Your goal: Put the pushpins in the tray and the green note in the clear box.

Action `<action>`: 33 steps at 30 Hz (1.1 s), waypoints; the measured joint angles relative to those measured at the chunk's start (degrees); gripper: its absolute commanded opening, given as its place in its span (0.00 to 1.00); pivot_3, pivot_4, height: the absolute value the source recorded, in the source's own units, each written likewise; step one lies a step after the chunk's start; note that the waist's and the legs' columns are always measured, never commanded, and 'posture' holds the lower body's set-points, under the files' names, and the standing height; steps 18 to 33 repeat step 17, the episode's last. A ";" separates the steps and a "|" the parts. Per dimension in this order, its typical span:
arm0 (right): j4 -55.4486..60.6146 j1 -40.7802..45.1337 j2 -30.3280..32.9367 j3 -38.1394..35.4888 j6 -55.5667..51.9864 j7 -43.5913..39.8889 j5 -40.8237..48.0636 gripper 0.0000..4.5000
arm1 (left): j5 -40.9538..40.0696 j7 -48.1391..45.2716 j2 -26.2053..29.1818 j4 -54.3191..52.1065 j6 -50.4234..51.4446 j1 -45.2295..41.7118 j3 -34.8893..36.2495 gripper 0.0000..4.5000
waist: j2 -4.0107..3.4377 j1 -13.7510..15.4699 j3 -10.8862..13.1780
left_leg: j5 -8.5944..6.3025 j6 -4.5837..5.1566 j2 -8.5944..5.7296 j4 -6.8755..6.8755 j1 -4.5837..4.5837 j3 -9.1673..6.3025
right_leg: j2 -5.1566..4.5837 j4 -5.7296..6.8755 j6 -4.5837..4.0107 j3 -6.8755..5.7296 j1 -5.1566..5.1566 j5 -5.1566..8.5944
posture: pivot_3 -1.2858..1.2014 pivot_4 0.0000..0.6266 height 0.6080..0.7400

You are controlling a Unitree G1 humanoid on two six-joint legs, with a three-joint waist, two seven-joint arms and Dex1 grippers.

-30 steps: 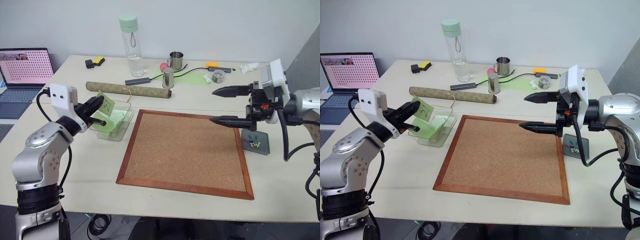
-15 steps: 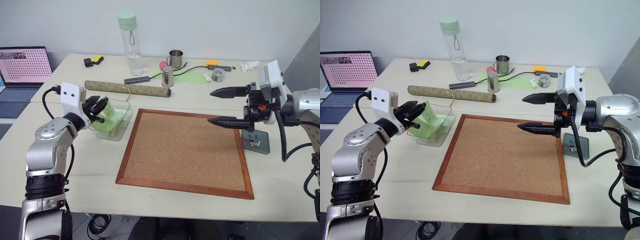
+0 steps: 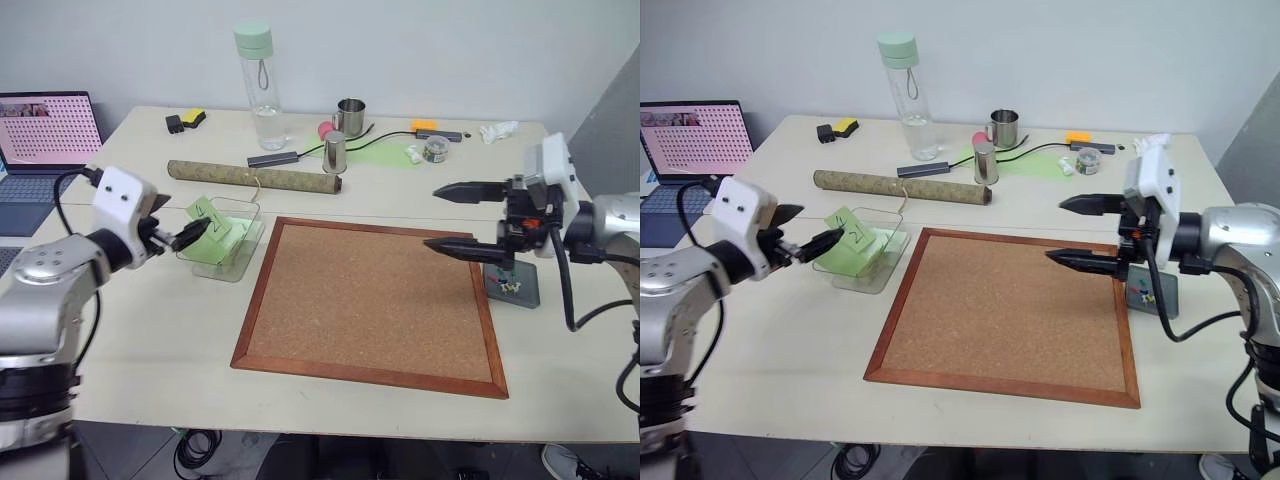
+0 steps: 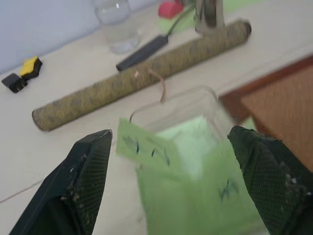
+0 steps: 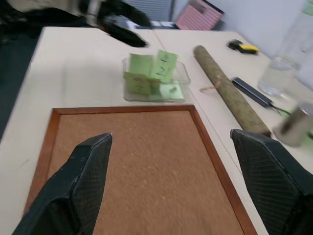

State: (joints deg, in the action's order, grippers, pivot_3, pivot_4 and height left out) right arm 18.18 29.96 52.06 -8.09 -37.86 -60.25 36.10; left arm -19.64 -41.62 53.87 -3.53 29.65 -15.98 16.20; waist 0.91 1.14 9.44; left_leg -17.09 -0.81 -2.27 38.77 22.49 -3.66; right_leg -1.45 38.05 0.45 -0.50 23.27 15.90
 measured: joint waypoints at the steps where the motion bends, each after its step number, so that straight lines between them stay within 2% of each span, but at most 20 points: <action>1: 0.38 -2.51 0.94 -0.73 0.72 0.38 -1.20 0.90 | 0.67 -2.33 1.79 0.08 -1.92 2.52 0.95 0.89 | -0.02 0.06 0.01 | -0.02 0.03 0.00 0.00 0.00 0.01 | -0.02 0.00 0.00 0.00 0.00 0.00 | 0.52 0.24 1.00; 3: 1.05 -9.49 4.03 -2.82 2.90 0.27 -4.12 0.90 | 1.83 -6.57 5.46 1.33 -5.86 8.78 3.21 0.89 | -0.04 0.14 0.01 | -0.04 0.07 0.00 -0.04 -0.01 0.02 | -0.04 -0.04 -0.02 0.00 -0.01 0.01 | 0.52 0.24 1.00; 6: 0.14 -17.84 6.95 -6.53 6.16 -0.89 -8.05 0.90 | 2.28 -12.46 7.60 5.14 -9.49 14.68 7.39 0.89 | -0.11 0.19 0.05 | -0.12 0.22 0.00 -0.01 -0.03 0.02 | -0.04 0.02 -0.03 -0.03 -0.03 0.00 | 0.52 0.24 1.00; 12: -5.97 -28.24 11.92 -16.90 10.18 -6.60 -10.79 0.90 | 2.14 -19.26 9.04 12.78 -13.88 19.81 12.79 0.89 | -0.12 0.17 0.03 | -0.15 0.28 0.01 -0.01 -0.11 0.04 | -0.04 0.04 -0.05 -0.04 -0.10 -0.02 | 0.52 0.24 1.00; 17: -8.79 -29.87 12.93 -19.43 12.31 -8.77 -11.63 0.90 | 1.93 -20.93 9.04 13.62 -14.78 19.82 13.46 0.89 | -0.14 0.10 0.02 | -0.16 0.29 0.02 -0.01 -0.11 0.05 | -0.04 0.06 -0.05 -0.05 -0.09 -0.02 | 0.52 0.24 1.00; 33: -8.79 -29.87 12.93 -19.43 12.31 -8.77 -11.63 0.90 | 1.93 -20.93 9.04 13.62 -14.78 19.82 13.46 0.89 | -0.14 0.10 0.02 | -0.16 0.29 0.02 -0.01 -0.11 0.05 | -0.04 0.06 -0.05 -0.05 -0.09 -0.02 | 0.52 0.24 1.00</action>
